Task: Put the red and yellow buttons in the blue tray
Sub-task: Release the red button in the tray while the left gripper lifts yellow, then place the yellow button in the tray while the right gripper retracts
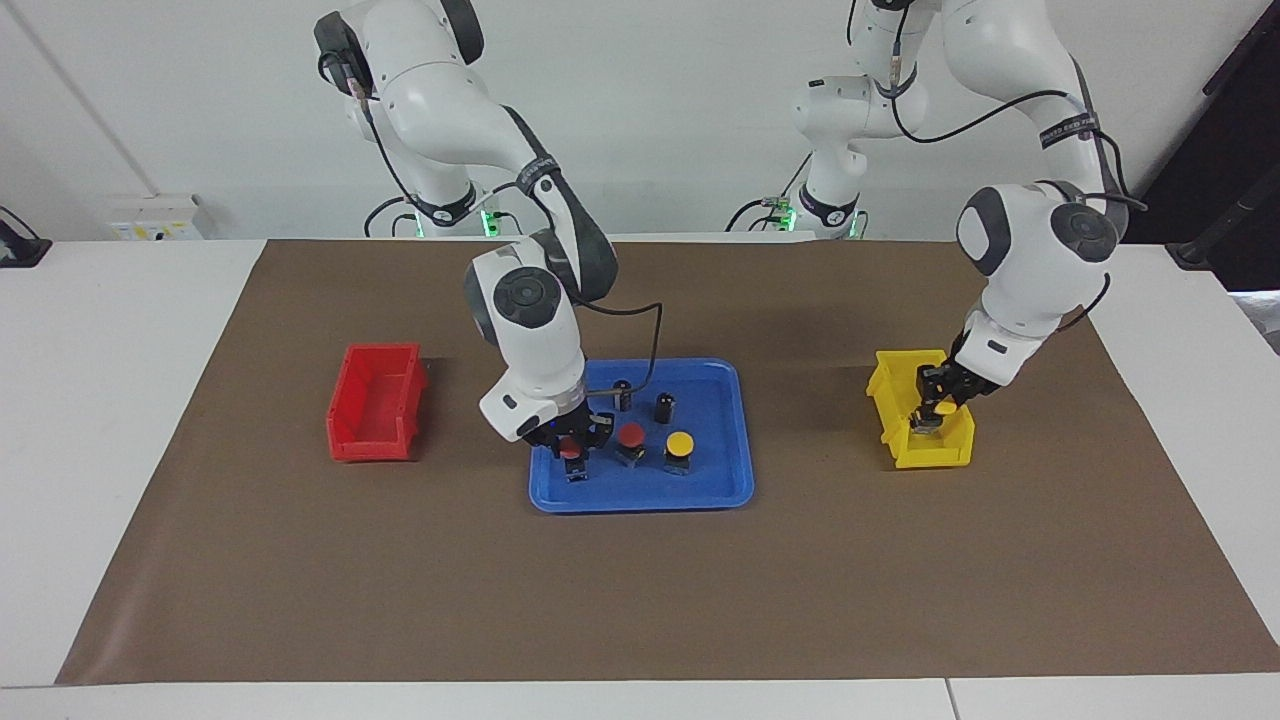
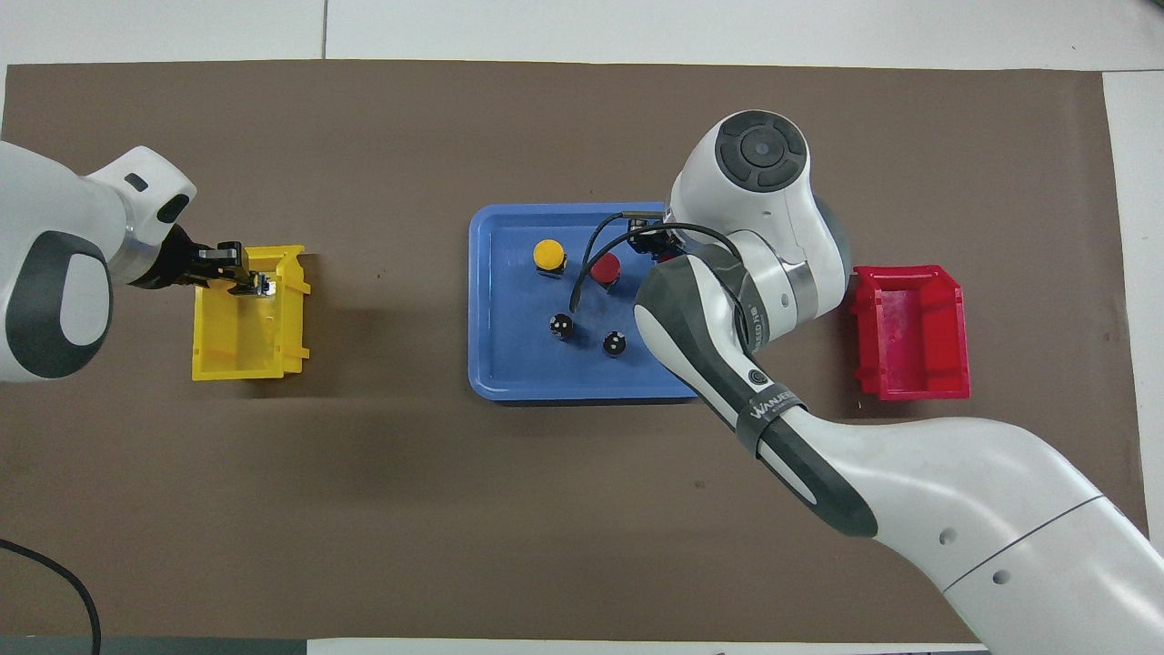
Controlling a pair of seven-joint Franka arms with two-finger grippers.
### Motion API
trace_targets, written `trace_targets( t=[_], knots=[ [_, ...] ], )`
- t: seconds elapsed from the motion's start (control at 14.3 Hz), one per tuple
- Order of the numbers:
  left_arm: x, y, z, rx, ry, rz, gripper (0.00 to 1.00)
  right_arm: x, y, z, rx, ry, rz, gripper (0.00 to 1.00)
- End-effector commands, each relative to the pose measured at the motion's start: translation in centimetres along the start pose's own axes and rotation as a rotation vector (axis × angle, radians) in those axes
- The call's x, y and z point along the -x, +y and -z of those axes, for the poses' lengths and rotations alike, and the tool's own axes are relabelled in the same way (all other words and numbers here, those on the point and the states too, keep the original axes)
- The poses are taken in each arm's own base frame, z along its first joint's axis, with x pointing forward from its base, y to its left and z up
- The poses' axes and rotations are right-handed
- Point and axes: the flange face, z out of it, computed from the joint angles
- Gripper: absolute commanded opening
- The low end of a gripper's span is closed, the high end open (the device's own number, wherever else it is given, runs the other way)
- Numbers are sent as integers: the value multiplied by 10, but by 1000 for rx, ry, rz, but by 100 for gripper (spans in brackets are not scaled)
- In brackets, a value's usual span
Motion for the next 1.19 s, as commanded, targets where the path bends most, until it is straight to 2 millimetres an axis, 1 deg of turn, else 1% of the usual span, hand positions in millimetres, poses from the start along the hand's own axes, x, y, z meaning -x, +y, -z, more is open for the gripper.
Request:
trace_targets(
  t=[0.0, 0.07, 0.14, 0.21, 0.28, 0.35, 0.42, 0.49, 0.56, 0.63, 0.77, 0.84, 0.91, 0.98, 1.05, 1.12],
  knots=[
    [-29, 60, 57, -103, 61, 87, 2, 5, 8, 8, 7, 20, -14, 89],
    [-36, 71, 59, -52, 60, 103, 2, 4, 6, 11, 6, 22, -11, 100],
    [-34, 88, 62, -15, 57, 93, 2, 1, 5, 19, 3, 29, -12, 100],
    [-29, 113, 60, -6, 52, 72, 2, -2, 5, 29, 4, 28, -13, 100],
    [-26, 142, 45, -10, 40, 83, 2, -7, 3, 47, 7, 26, -15, 100],
    [-24, 165, 38, -10, 43, 105, 2, -13, 6, 66, 18, 17, -21, 100],
    [-24, 191, 27, -8, 44, 103, 2, -19, 14, 88, 35, 2, -24, 100],
    [-23, 213, 21, -8, 44, 106, 2, -21, 33, 116, 35, 16, -33, 100],
    [-21, 235, 17, -6, 47, 119, 2, -20, 47, 143, 31, 39, -32, 100],
    [-21, 255, 14, -3, 53, 125, 2, -19, 65, 161, 43, 31, -38, 100],
    [-19, 290, -3, -6, 51, 131, 2, -17, 128, 203, 53, -3, -34, 100],
    [-19, 304, -11, -7, 51, 135, 2, -10, 151, 225, 63, -15, -1, 100],
    [-21, 311, -14, -5, 55, 134, 2, -2, 180, 245, 73, -32, 16, 100],
    [-22, 316, -20, -6, 51, 134, 2, 7, 218, 267, 79, -55, 26, 100],
    [-19, 324, -22, 2, 61, 125, 2, 22, 250, 287, 84, -71, 34, 100],
    [-20, 327, -30, 0, 63, 125, 2, 43, 265, 293, 93, -93, 55, 100]
  ],
)
